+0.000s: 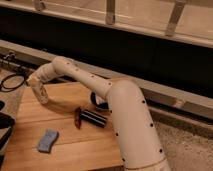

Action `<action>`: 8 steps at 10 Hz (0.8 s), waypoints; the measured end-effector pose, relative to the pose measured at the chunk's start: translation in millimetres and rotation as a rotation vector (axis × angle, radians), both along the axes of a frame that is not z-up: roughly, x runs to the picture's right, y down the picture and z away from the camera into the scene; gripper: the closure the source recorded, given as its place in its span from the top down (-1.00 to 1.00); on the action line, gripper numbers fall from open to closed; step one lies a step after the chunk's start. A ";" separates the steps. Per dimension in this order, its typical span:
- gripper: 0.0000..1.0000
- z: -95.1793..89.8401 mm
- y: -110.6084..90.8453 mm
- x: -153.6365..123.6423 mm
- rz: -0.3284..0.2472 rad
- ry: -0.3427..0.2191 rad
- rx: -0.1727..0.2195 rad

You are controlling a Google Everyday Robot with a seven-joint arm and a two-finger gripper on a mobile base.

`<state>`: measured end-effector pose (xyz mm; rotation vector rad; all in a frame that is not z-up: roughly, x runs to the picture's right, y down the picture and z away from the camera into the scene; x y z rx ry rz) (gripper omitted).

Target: Stand the bottle upright

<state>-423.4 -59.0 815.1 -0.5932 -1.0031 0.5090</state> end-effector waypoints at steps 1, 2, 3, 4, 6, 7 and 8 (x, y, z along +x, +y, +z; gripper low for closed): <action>0.22 -0.9 1.0 -1.3 -0.001 0.000 0.002; 0.22 -0.8 1.8 -1.4 0.001 0.001 0.001; 0.22 -0.3 -0.2 1.0 0.006 0.003 0.001; 0.22 -0.8 -0.2 0.3 0.004 0.001 0.002; 0.22 -2.3 2.7 -2.8 -0.003 -0.003 0.004; 0.22 -2.9 3.1 -4.1 -0.003 -0.004 0.004; 0.22 -3.2 3.4 -5.0 -0.004 -0.005 0.004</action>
